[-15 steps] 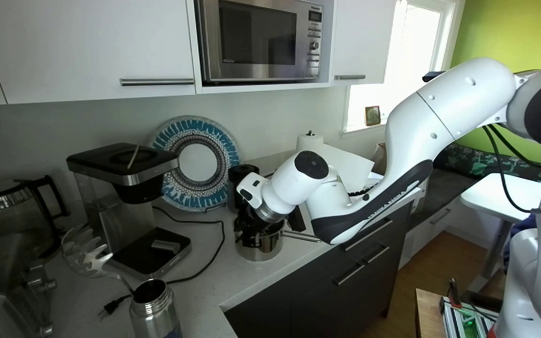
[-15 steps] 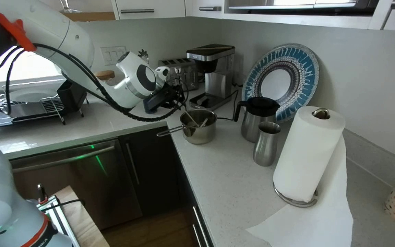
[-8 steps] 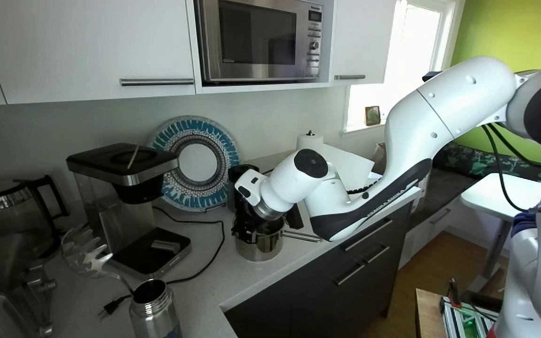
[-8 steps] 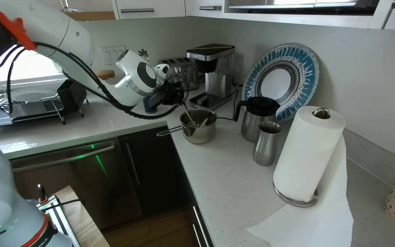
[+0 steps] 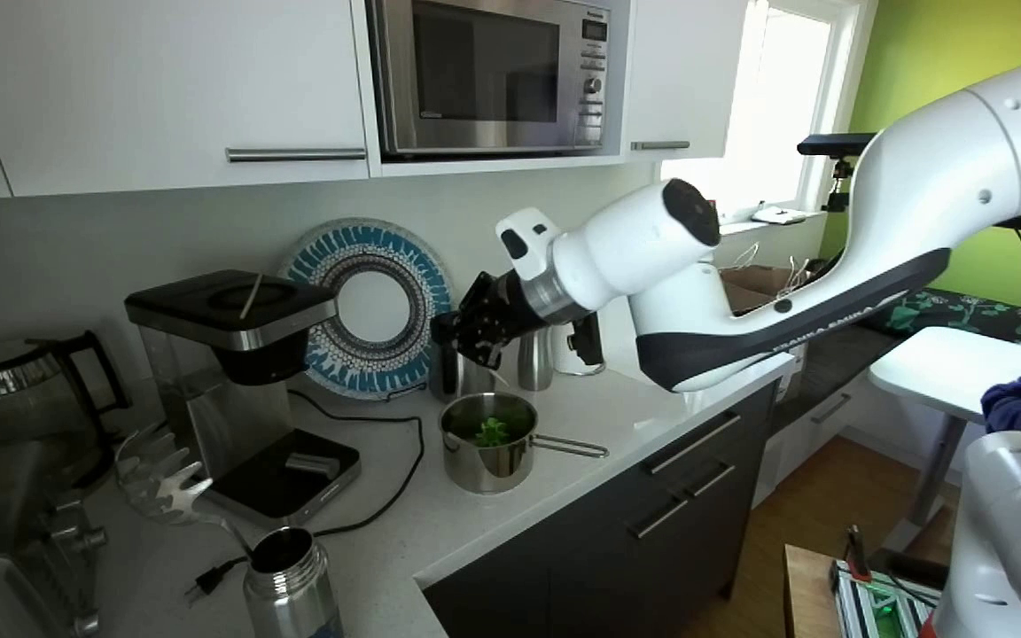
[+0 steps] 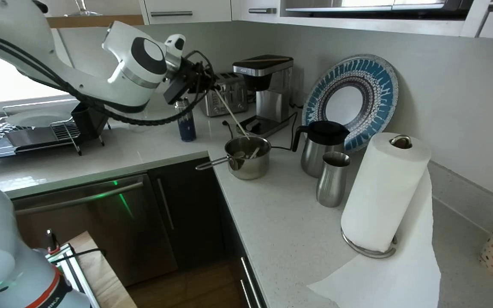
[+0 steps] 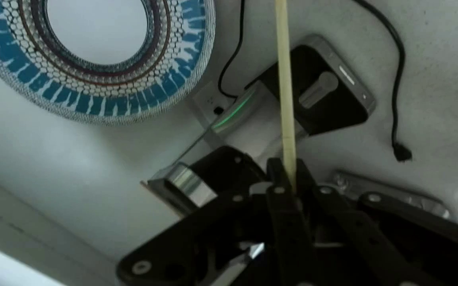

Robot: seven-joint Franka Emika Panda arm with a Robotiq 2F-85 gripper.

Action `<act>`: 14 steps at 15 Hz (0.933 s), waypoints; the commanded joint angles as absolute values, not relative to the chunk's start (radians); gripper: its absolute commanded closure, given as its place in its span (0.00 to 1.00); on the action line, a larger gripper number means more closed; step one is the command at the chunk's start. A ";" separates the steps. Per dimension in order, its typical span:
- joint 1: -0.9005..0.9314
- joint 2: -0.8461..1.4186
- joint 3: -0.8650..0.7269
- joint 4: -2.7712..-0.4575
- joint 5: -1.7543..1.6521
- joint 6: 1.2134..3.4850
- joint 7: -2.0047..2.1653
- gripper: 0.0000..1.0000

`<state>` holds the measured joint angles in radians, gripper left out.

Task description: Remove the stick from the pot, then put it in the silver cup

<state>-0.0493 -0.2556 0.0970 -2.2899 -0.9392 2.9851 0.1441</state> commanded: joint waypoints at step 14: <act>-0.244 -0.135 -0.134 -2.049 -0.784 2.995 0.325 0.98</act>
<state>-0.1895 -0.1867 -0.1312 -2.1524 -0.7745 3.0217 0.2240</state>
